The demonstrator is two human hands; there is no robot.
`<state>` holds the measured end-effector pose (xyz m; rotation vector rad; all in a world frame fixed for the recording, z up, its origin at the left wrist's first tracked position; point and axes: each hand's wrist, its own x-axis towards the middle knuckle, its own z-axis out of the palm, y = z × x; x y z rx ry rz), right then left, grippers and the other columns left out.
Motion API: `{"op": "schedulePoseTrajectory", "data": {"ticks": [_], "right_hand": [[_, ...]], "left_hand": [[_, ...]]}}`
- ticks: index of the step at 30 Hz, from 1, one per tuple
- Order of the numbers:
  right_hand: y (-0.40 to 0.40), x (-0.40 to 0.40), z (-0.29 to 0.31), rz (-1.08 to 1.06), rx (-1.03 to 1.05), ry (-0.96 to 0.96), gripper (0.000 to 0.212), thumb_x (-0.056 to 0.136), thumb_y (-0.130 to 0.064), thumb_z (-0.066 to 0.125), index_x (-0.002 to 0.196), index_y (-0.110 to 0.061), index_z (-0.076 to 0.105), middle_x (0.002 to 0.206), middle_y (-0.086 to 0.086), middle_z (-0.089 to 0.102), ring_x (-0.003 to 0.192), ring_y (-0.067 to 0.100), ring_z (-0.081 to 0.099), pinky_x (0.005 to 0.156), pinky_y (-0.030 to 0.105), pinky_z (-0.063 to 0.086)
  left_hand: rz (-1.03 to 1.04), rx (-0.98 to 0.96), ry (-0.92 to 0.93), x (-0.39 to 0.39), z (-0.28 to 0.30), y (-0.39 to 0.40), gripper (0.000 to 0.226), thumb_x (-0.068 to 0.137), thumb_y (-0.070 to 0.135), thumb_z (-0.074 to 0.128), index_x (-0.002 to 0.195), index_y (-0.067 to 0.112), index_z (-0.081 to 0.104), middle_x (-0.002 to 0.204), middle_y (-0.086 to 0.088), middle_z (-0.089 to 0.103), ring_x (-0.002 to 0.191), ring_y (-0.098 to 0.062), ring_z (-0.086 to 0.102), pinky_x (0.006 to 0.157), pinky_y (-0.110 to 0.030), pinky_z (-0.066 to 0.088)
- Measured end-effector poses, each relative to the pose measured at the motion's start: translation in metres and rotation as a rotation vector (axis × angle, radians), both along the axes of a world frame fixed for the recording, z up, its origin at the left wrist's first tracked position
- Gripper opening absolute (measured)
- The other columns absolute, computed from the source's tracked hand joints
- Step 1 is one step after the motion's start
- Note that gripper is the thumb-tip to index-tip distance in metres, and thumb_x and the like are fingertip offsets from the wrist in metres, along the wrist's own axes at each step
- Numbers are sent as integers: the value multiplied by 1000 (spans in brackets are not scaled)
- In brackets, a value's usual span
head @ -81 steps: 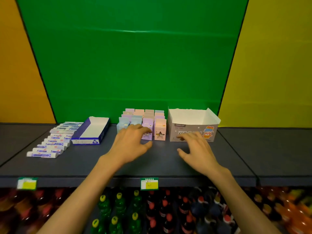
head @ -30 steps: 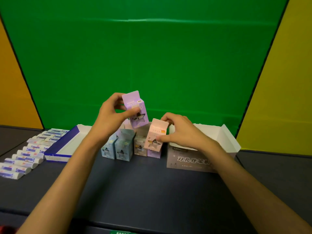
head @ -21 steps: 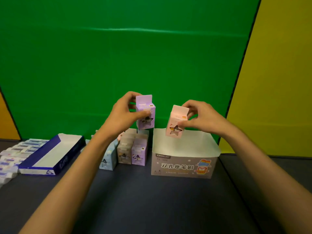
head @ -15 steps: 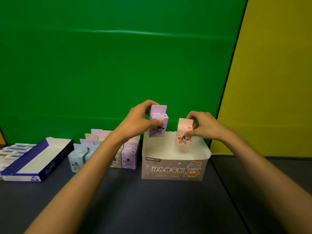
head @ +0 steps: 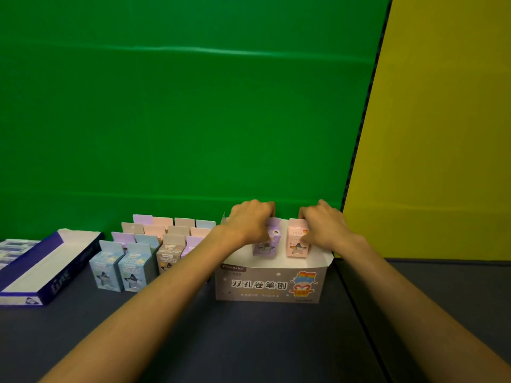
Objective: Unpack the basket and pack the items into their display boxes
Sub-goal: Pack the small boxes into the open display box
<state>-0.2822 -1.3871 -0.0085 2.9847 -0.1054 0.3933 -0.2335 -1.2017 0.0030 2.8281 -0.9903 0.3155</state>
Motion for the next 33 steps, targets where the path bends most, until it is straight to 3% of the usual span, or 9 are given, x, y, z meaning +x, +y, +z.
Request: {"op": "schedulePoseTrajectory", "data": {"ticks": [4,14,22,28,33], "right_hand": [[0,2,-7,-43,-62,-10,37,77,-28,81,107,-18,63,108,0,63,109,22,48,82,38,48],[-7,3,-12,-11,-66,-33,33,80,-25,79,107,-18,62,107,1,63,109,23,48,83,38,48],[-7,4,-15,-19,-86,-48,33,80,-26,78,109,-19,64,106,-1,64,110,22,47,88,39,45],[-4,3,-10,-12,-116,-66,44,76,-33,79,115,-20,61,115,0,62,116,23,46,95,42,40],[4,-1,-6,53,-21,-134,37,85,-41,69,116,-22,62,114,-1,64,110,22,48,91,41,40]], "left_hand": [[-17,53,-61,4,-8,-18,37,80,12,70,113,13,54,108,-12,63,99,-36,61,68,-36,39],[-86,-32,31,23,-36,-36,32,81,1,67,109,5,53,107,-14,53,95,-37,57,78,-45,48],[-98,-2,-144,18,-44,-35,27,83,3,70,106,6,55,109,-10,42,68,-31,57,60,-41,44],[-104,50,-203,15,-39,-34,37,83,4,68,114,9,48,111,-10,44,84,-32,61,60,-36,38],[-62,41,-206,8,-18,-12,46,87,38,70,125,20,52,115,-4,51,100,-29,61,71,-36,41]]}}
